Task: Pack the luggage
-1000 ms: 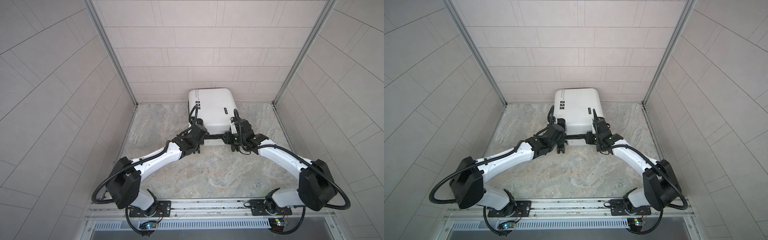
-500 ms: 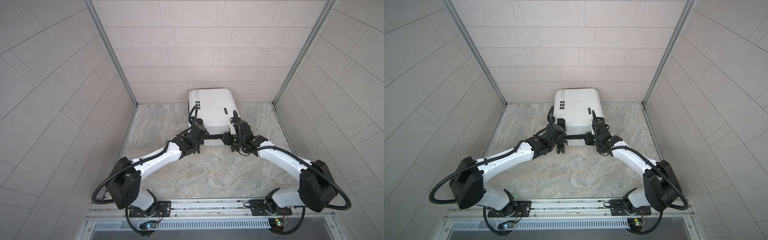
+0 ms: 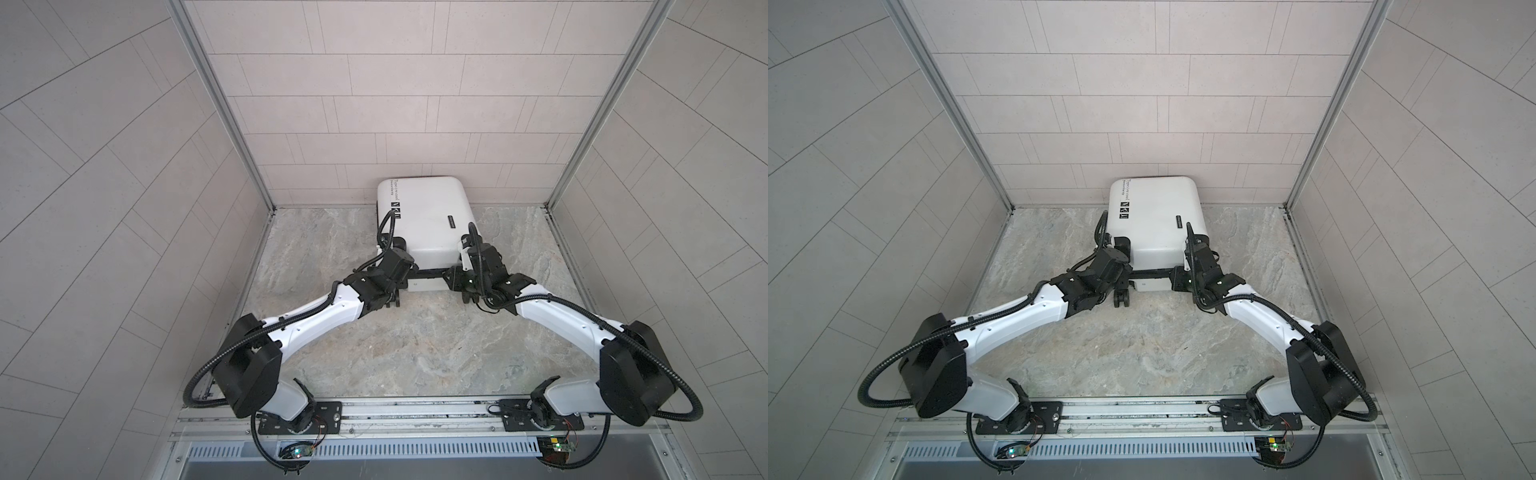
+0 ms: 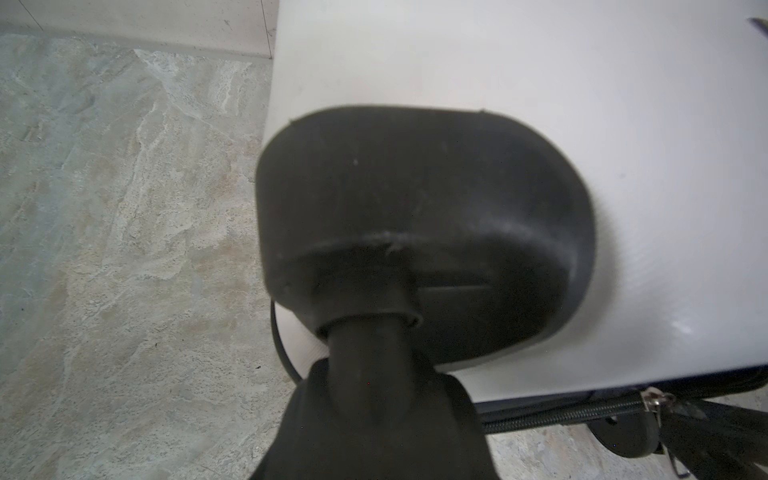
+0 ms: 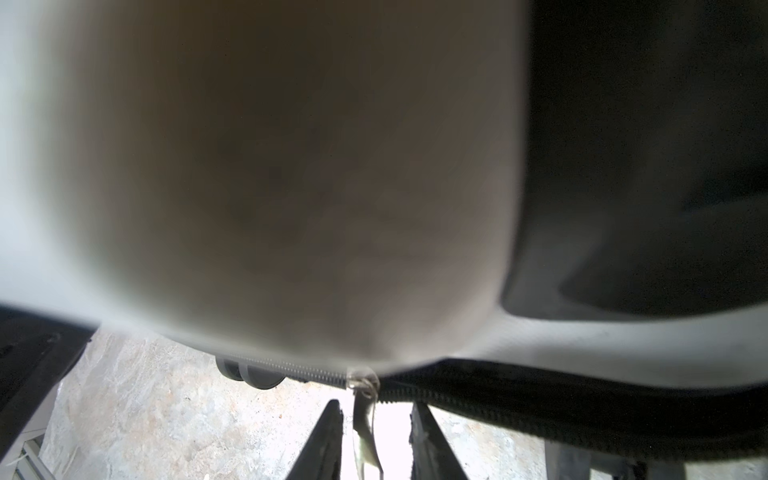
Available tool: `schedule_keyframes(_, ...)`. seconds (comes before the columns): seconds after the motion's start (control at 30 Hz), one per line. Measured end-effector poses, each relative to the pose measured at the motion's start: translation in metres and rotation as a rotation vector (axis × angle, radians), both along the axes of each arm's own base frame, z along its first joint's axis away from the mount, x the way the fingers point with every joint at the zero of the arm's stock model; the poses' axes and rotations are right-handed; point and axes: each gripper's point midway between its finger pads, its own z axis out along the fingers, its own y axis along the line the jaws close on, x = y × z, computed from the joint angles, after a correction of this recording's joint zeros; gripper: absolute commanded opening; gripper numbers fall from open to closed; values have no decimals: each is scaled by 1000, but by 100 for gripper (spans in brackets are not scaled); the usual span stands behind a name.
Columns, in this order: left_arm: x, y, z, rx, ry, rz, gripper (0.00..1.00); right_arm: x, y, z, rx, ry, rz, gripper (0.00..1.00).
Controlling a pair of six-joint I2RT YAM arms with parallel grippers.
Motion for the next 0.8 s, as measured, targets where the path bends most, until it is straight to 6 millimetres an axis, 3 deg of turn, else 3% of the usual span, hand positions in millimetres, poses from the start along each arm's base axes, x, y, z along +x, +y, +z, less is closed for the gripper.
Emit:
schedule_keyframes(0.4,0,0,0,-4,0,3,0,2,2,0,-2,1,-12,31)
schedule_keyframes(0.67,0,0,0,-5,1,2,0,-18,-3,6,-22,-6,14,50)
schedule_keyframes(0.8,0,0,0,-6,0,2,0,-30,-14,20,-32,-55,7,57)
